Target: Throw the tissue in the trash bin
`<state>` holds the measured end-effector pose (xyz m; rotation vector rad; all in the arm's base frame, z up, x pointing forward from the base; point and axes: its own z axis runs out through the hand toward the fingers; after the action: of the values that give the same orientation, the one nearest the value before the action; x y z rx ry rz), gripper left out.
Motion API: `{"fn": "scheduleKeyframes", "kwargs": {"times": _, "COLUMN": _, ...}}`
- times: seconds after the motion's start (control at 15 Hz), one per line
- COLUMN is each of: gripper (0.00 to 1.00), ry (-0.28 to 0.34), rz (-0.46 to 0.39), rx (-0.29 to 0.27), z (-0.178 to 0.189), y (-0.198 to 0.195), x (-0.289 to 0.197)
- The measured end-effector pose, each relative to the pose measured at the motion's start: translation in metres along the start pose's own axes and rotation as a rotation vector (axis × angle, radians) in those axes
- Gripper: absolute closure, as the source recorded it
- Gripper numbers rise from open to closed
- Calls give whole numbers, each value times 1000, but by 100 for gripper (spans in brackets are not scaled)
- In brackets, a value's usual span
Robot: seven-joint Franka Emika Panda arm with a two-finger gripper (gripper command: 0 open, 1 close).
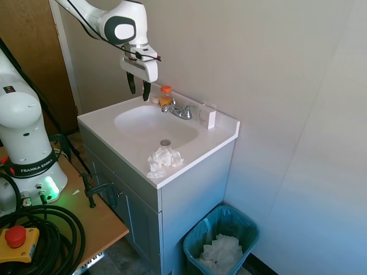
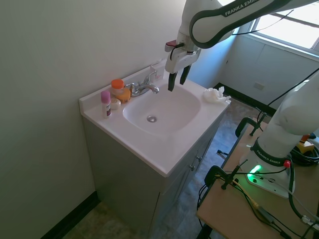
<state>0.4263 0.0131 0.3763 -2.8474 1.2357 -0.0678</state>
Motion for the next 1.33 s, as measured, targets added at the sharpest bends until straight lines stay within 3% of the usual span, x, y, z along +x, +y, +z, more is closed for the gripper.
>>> {"fn": "scheduleKeyframes", "kwargs": {"times": 0.13, "gripper": 0, "ry": 10, "rz": 9, "rx": -8, "z": 0, "y": -1, "x": -1}}
{"fn": "scheduleKeyframes", "kwargs": {"times": 0.33, "gripper": 0, "ry": 64, "rz": 107, "rx": -19, "z": 2, "y": 13, "x": 14}}
{"fn": "scheduleKeyframes", "kwargs": {"times": 0.73, "gripper": 0, "ry": 116, "rz": 353, "rx": -49, "z": 34, "y": 143, "x": 67}}
{"fn": "scheduleKeyframes", "kwargs": {"times": 0.93, "gripper": 0, "ry": 128, "rz": 429, "rx": -62, "z": 47, "y": 209, "x": 87}}
{"fn": "scheduleKeyframes", "kwargs": {"times": 1.07, "gripper": 0, "ry": 126, "rz": 452, "rx": -69, "z": 58, "y": 234, "x": 96}}
{"fn": "scheduleKeyframes", "kwargs": {"times": 1.27, "gripper": 0, "ry": 96, "rz": 449, "rx": -94, "z": 82, "y": 239, "x": 97}}
{"fn": "scheduleKeyframes", "kwargs": {"times": 1.33, "gripper": 100, "ry": 86, "rz": 444, "rx": -102, "z": 90, "y": 239, "x": 97}}
